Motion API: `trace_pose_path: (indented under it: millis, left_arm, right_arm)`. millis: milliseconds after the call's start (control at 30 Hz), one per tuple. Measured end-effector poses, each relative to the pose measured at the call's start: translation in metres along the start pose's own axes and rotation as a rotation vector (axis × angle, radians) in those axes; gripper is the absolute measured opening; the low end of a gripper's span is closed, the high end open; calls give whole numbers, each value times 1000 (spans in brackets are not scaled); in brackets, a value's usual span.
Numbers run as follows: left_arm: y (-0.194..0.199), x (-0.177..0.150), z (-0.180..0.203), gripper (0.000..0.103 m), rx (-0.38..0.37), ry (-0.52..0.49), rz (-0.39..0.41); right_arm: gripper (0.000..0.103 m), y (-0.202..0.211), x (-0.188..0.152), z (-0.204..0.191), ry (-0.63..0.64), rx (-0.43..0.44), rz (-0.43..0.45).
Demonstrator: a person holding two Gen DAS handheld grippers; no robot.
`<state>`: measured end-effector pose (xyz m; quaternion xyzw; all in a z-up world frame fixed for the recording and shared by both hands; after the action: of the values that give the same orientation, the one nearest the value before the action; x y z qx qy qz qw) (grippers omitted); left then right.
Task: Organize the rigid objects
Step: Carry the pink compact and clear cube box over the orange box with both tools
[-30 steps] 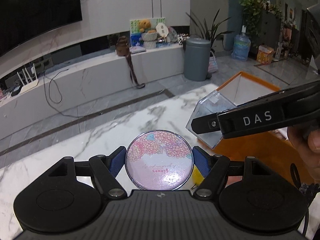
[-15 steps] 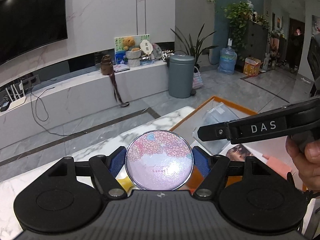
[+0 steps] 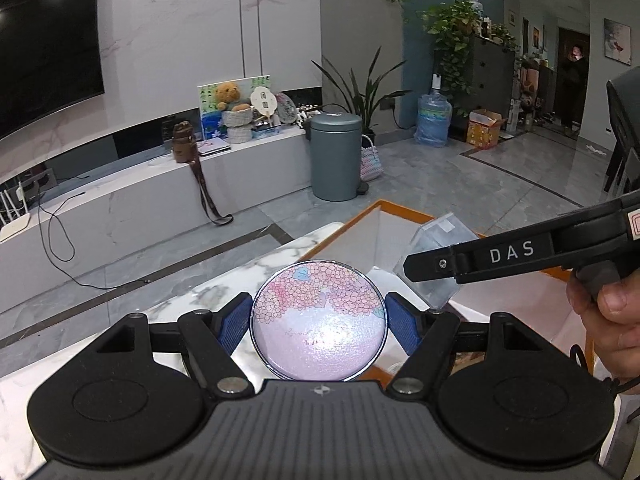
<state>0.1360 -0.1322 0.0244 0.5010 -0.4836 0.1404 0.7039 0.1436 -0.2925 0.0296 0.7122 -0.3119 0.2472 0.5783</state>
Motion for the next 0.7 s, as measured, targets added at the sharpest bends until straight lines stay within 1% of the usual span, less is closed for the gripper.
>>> trace_pose_path:
  millis: [233,367,533,700]
  left_arm:
    - [-16,6,20,83,-9,-31,3]
    - [-27,9,27,83,-23,-22,0]
    - [-44,10,35,83,-35,-39,-40]
    - [-62,5,48,83,2,-86,-85]
  right_arm:
    - [51,-4,2,26,-42,-41,-1]
    - [51,-5,3,39,-70,-62,-1]
    - [51,-11,3,52,-87,-95,-13]
    - [51,-27,4,62,-106,-126,-44]
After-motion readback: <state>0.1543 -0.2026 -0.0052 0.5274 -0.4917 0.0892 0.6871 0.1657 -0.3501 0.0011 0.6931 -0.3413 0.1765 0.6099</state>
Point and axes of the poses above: each gripper's, at about its wrist camera, not at the fingertips, and y roughly against the way its jaws point, z to its right, x to its top, the point moved 2 cm from there along -y, roughly the way its jaws point, and after that the axes turned 8 degrees about -x, right-handed, at the moved point
